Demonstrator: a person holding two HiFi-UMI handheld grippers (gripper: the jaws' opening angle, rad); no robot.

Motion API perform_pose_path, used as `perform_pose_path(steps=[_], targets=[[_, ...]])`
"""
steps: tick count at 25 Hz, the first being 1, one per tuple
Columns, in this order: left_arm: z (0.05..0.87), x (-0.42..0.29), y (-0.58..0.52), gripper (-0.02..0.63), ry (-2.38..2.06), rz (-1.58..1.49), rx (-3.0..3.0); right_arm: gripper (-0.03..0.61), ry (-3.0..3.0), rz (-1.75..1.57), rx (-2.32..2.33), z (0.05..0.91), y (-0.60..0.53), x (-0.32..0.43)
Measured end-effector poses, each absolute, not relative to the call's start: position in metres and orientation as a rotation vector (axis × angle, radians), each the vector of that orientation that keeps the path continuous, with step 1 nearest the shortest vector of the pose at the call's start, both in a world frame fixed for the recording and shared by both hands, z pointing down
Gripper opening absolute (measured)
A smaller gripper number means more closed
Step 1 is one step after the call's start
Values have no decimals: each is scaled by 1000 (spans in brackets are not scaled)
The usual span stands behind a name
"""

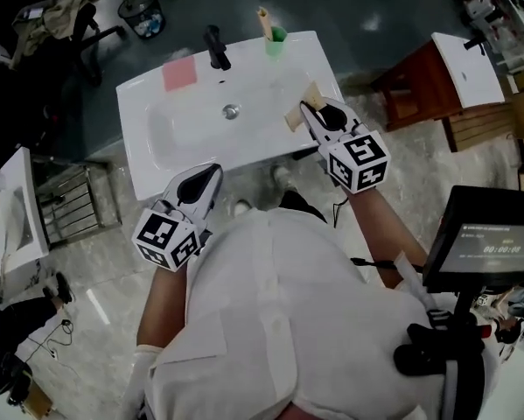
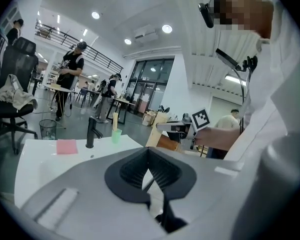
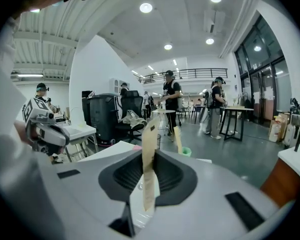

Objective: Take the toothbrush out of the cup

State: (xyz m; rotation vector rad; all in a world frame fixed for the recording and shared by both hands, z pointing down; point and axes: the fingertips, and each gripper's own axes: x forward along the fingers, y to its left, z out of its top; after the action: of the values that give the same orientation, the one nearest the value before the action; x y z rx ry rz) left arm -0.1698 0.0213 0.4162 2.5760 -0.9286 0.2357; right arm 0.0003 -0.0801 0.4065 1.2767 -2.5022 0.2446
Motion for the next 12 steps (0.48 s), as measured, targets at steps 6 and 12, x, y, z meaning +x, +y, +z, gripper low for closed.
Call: perform_pose_path(steps=[6,12], targets=[[424,-152,35,6,-813,264,2604,54,-2464,251,1311,410,-48,12],[431,-130,26,6,-759,297,2633,54,-2442,266,1341,416,-38,33]])
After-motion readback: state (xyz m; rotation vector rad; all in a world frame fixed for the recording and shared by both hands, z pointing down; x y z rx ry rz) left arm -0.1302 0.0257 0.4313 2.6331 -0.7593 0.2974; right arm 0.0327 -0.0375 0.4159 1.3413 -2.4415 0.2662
